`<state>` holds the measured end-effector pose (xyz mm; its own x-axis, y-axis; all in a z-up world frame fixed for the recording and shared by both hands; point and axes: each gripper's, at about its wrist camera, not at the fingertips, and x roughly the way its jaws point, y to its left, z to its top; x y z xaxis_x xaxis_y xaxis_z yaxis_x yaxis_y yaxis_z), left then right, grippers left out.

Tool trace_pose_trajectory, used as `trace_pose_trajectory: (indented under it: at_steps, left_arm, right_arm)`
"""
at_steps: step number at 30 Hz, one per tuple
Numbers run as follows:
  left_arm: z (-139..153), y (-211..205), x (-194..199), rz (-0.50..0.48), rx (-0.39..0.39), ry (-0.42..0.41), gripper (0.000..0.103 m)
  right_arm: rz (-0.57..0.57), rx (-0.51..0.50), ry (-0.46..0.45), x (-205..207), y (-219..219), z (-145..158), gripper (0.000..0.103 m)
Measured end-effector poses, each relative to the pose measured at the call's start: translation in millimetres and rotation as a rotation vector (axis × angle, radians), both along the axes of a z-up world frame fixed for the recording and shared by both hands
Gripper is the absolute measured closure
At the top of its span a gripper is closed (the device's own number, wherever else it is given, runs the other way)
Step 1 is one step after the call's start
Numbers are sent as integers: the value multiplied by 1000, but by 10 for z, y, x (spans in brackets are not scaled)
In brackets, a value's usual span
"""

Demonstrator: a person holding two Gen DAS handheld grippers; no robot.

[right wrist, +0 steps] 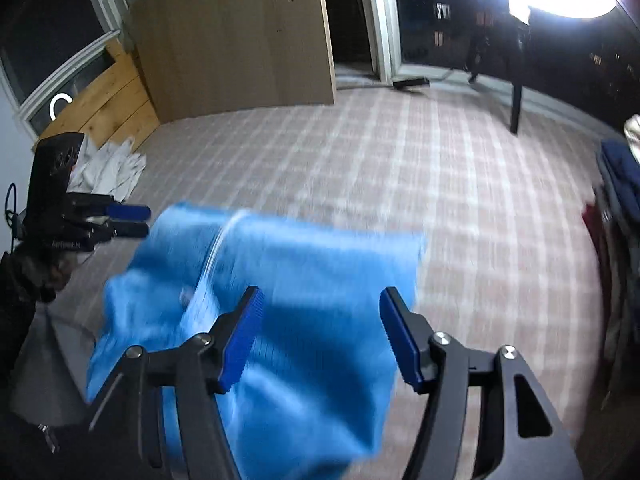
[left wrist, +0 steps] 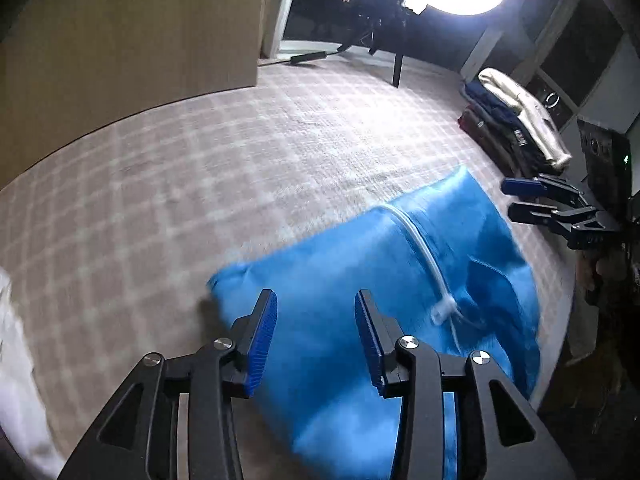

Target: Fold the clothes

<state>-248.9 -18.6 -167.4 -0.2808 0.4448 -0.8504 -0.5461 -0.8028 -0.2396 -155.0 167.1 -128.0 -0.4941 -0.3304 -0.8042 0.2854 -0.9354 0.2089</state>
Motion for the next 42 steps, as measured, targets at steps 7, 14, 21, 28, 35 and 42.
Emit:
trace_pose_trajectory:
  at_steps: [7, 14, 21, 28, 35, 42]
  left_arm:
    - [-288, 124, -124, -18, -32, -52, 59]
    - [351, 223, 643, -87, -71, 60, 50]
    - [410, 580, 1810, -200, -107, 141, 44]
    - [152, 764, 2063, -246, -252, 197, 46]
    - [293, 531, 1906, -171, -171, 117, 79]
    - [438, 157, 1635, -83, 48, -26, 81]
  right_arm:
    - [79, 201, -69, 60, -120, -519, 43]
    - [33, -10, -77, 545, -113, 112, 43]
    - [43, -49, -57, 901, -551, 301, 38]
    - [60, 90, -166, 720, -836, -181, 45]
    - [32, 44, -188, 1014, -502, -122, 81]
    - [-1, -139, -209, 1199, -212, -78, 84]
